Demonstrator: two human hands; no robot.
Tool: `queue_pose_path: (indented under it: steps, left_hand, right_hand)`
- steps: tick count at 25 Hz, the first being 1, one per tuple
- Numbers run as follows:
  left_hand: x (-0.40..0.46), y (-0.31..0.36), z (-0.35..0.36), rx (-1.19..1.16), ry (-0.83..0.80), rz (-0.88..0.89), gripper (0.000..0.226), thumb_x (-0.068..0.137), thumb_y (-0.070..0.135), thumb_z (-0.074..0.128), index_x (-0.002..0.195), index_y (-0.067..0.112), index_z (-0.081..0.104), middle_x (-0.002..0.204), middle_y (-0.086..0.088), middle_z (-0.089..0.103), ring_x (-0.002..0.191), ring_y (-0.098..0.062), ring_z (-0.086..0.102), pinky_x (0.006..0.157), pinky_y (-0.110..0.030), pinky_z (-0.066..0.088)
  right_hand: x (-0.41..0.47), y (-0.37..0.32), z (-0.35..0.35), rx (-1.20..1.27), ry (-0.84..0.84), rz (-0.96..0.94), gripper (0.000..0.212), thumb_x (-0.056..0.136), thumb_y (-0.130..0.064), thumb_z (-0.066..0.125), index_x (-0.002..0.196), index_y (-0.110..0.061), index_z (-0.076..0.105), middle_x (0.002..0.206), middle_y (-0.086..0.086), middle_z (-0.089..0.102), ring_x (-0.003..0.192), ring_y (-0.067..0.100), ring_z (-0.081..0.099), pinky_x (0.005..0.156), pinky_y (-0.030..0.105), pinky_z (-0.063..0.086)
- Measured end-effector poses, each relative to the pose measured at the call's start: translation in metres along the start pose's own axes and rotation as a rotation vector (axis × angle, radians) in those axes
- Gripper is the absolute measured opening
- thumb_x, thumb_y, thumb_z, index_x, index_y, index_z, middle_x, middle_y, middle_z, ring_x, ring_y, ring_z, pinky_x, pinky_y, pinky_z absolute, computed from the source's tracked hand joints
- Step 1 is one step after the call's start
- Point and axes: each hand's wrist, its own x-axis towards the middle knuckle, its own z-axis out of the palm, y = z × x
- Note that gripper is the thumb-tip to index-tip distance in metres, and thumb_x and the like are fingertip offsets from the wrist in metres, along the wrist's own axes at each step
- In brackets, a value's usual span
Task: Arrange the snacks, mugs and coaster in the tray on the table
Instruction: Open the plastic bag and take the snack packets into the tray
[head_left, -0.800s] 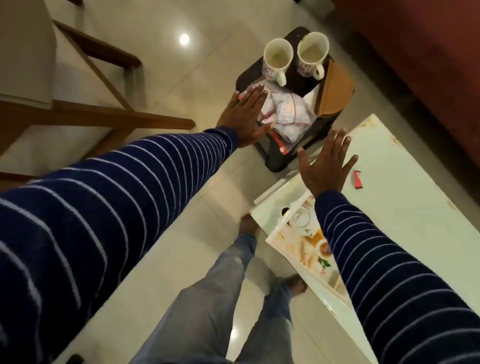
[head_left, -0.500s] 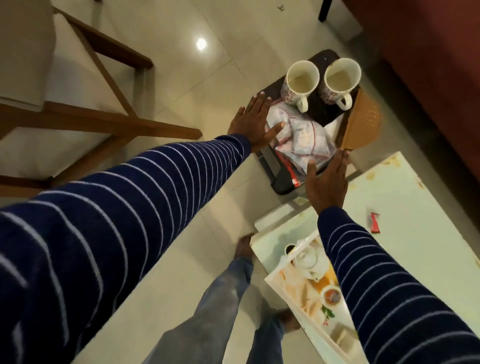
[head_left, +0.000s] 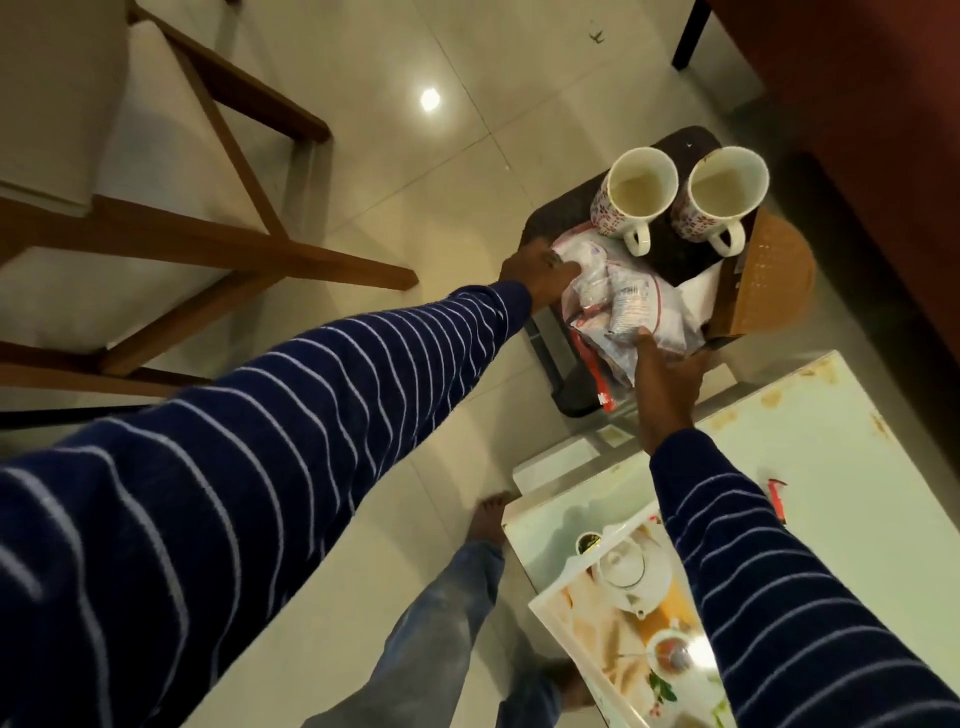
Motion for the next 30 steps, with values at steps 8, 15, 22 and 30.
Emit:
queue_pose_path:
  steps: [8, 15, 22, 30]
  left_hand:
    - [-0.019, 0.008, 0.004, -0.415, -0.095, -0.132, 0.008, 0.077, 0.017, 0.055, 0.069, 0.016, 0.055, 0.075, -0.01, 0.063, 0.082, -0.034, 0.067, 0.081, -0.057, 0.058]
    - [-0.038, -0.001, 0.005, -0.511, -0.084, -0.227, 0.01, 0.08, 0.015, 0.058, 0.088, 0.013, 0.065, 0.1, -0.021, 0.072, 0.09, -0.038, 0.07, 0.076, -0.053, 0.06]
    - [-0.074, -0.02, -0.006, -0.656, -0.219, -0.285, 0.041, 0.088, -0.001, 0.053, 0.127, 0.009, 0.055, 0.104, -0.016, 0.068, 0.083, -0.027, 0.068, 0.065, -0.038, 0.061]
    - [-0.106, 0.008, -0.015, -0.641, -0.264, -0.209, 0.04, 0.089, -0.002, 0.048, 0.128, 0.003, 0.056, 0.101, -0.02, 0.069, 0.082, -0.029, 0.069, 0.07, -0.039, 0.061]
  right_hand:
    - [-0.005, 0.004, -0.009, 0.002, 0.015, 0.074, 0.065, 0.089, -0.041, 0.07, 0.144, -0.019, 0.042, 0.143, 0.006, 0.05, 0.12, 0.025, 0.055, 0.082, 0.032, 0.048]
    - [-0.012, 0.004, -0.028, 0.1, -0.082, 0.186, 0.059, 0.087, -0.044, 0.071, 0.133, -0.026, 0.038, 0.129, 0.004, 0.052, 0.105, 0.022, 0.06, 0.072, 0.034, 0.055]
    - [-0.042, -0.001, -0.048, 0.25, -0.166, 0.273, 0.07, 0.082, -0.03, 0.08, 0.134, -0.028, 0.035, 0.123, 0.003, 0.057, 0.105, 0.025, 0.065, 0.085, 0.047, 0.059]
    - [-0.068, -0.02, -0.08, 0.35, -0.317, 0.174, 0.046, 0.089, -0.025, 0.073, 0.132, -0.025, 0.056, 0.118, 0.006, 0.073, 0.1, 0.028, 0.073, 0.066, 0.038, 0.06]
